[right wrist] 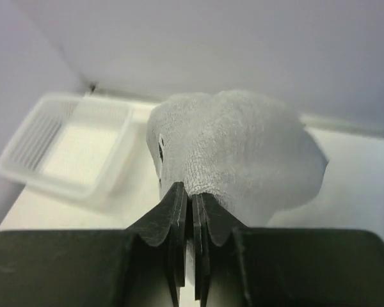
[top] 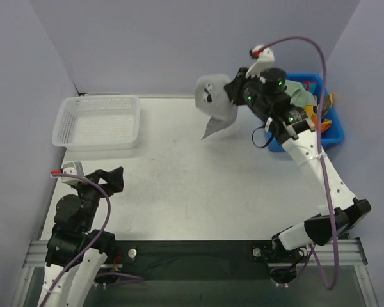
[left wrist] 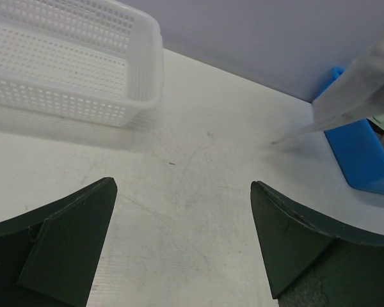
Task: Fold and stack the towels
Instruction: Move the towel to the center of the board, then flatten out the crumpled towel
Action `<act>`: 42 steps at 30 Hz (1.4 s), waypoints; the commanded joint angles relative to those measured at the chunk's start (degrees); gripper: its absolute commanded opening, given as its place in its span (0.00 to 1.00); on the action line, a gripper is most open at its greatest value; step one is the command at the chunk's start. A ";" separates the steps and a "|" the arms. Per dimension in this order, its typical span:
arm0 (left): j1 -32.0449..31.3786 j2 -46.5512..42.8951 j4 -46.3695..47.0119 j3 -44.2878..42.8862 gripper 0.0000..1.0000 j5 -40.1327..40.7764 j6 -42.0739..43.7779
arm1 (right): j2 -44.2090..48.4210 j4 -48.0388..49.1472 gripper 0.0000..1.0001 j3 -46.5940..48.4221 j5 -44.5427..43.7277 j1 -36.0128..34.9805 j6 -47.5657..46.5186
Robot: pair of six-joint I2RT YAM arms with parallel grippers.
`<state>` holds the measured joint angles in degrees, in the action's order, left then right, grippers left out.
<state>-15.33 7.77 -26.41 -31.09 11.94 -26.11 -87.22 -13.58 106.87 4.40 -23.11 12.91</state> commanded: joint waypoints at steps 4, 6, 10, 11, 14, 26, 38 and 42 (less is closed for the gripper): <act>-0.57 4.45 -0.13 -5.20 0.98 -7.46 -5.88 | 15.92 5.85 0.00 -37.91 3.24 -14.30 11.33; -0.75 5.06 -1.00 -5.73 0.97 -7.46 -6.06 | 16.64 5.59 0.00 -48.65 5.69 -21.68 12.40; -0.93 7.17 -2.32 -6.79 0.97 -7.81 -6.23 | 14.55 0.50 0.06 -55.10 8.34 -33.91 13.20; -0.93 8.30 -2.50 -6.96 0.98 -8.51 -6.32 | 14.19 -1.60 0.21 -55.36 8.60 -36.36 12.94; -0.93 12.77 -2.15 -7.14 0.97 -10.53 -6.94 | 13.65 -6.34 0.51 -53.09 8.34 -40.34 11.79; -11.36 50.45 10.05 -15.13 0.98 -12.07 -7.47 | 14.55 -10.85 0.66 -43.51 -1.15 -5.99 12.49; -20.88 92.91 11.21 -41.48 0.89 1.50 -10.72 | -6.99 -8.30 0.83 -31.55 -9.50 0.70 18.29; -22.11 101.11 8.84 -47.03 0.81 2.82 -10.37 | -12.69 -8.30 0.84 -28.39 -12.13 0.88 20.22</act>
<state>-36.45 105.71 -16.95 -73.36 11.64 -36.01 -97.73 -21.41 75.05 -3.01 -22.76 30.39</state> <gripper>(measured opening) 0.824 0.832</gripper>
